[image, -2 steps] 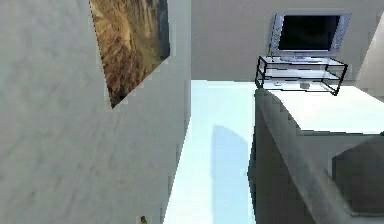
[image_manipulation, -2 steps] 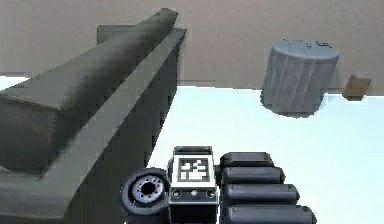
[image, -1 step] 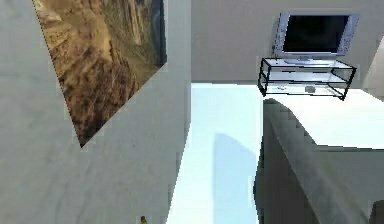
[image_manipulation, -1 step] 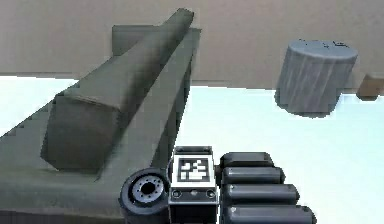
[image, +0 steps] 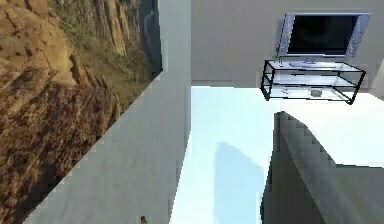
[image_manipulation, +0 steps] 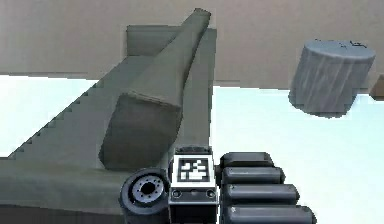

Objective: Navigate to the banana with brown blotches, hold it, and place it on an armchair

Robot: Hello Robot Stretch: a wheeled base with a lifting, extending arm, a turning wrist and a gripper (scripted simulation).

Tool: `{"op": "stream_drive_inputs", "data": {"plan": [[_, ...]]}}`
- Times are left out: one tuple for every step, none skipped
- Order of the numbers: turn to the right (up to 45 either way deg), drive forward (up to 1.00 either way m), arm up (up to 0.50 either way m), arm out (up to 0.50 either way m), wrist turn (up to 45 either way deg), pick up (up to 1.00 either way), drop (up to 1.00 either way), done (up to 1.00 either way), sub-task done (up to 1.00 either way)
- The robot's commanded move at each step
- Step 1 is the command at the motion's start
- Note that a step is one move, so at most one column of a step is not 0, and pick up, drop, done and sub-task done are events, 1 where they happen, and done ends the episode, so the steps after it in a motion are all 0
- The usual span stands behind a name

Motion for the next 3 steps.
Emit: {"op": "stream_drive_inputs", "data": {"plan": [[6.0, 0.00, 0.00, 0.00, 0.0, 0.00, 0.00, 0.00, 0.00], [0.0, 1.00, 0.00, 0.00, 0.0, 0.00, 0.00, 0.00, 0.00], [0.0, 1.00, 0.00, 0.00, 0.0, 0.00, 0.00, 0.00, 0.00]]}}
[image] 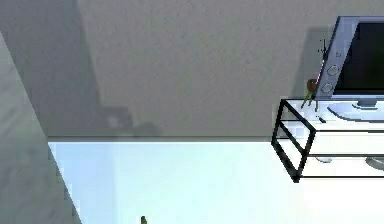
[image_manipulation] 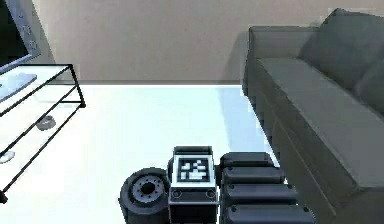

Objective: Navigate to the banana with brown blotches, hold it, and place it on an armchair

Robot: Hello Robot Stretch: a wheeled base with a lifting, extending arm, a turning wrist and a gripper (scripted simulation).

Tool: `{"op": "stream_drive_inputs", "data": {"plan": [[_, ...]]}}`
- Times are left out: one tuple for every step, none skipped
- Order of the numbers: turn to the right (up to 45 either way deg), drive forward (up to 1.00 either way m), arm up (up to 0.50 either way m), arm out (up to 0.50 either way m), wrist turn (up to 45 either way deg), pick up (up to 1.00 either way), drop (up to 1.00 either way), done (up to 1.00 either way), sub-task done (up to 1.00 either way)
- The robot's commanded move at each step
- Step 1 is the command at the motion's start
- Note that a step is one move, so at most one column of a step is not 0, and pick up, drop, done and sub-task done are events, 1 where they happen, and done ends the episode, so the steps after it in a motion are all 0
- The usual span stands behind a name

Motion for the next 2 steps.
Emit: {"op": "stream_drive_inputs", "data": {"plan": [[0.0, 0.45, 0.00, 0.00, 0.0, 0.00, 0.00, 0.00, 0.00], [-39.0, 0.00, 0.00, 0.00, 0.0, 0.00, 0.00, 0.00, 0.00]]}}
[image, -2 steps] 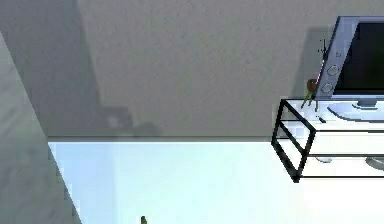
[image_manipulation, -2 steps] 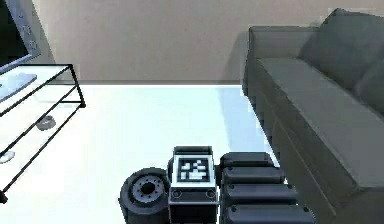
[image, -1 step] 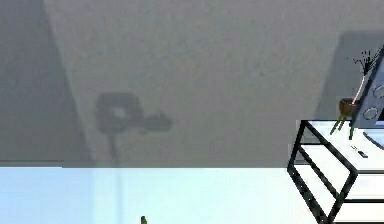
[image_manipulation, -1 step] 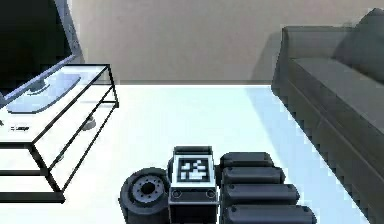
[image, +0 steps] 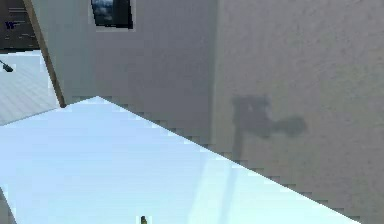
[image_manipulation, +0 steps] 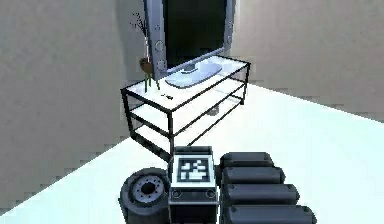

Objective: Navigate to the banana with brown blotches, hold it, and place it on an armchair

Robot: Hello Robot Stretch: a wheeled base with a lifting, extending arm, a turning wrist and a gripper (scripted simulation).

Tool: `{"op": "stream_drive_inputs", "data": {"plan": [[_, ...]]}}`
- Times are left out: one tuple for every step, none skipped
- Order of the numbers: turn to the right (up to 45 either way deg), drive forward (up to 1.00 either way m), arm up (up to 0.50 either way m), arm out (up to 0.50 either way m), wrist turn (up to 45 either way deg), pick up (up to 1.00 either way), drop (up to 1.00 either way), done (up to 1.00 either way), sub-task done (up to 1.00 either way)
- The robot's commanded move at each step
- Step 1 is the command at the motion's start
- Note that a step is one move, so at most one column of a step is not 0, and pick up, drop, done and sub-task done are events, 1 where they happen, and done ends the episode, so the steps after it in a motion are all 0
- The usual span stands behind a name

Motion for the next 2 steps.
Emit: {"op": "stream_drive_inputs", "data": {"plan": [[0.0, 0.20, 0.00, 0.00, 0.0, 0.00, 0.00, 0.00, 0.00], [-42.0, 0.00, 0.00, 0.00, 0.0, 0.00, 0.00, 0.00, 0.00]]}}
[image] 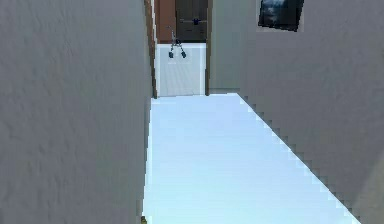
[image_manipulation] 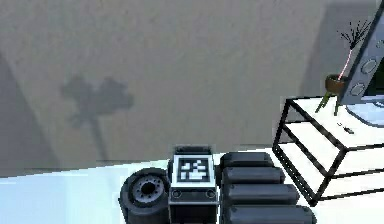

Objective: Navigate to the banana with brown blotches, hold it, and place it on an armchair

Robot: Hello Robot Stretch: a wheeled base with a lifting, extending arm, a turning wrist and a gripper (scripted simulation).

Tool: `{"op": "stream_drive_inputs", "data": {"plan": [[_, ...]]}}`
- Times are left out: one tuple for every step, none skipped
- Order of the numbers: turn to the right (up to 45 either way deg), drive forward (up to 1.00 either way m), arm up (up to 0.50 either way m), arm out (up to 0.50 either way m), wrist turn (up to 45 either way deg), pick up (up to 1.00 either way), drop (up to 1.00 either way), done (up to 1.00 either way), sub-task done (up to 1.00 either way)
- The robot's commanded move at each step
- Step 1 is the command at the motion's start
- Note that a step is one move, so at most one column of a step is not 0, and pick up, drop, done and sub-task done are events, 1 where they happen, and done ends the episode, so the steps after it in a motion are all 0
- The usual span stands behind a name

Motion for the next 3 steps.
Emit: {"op": "stream_drive_inputs", "data": {"plan": [[0.0, 1.00, 0.00, 0.00, 0.0, 0.00, 0.00, 0.00, 0.00], [-3.0, 0.00, 0.00, 0.00, 0.0, 0.00, 0.00, 0.00, 0.00], [0.0, 1.00, 0.00, 0.00, 0.0, 0.00, 0.00, 0.00, 0.00]]}}
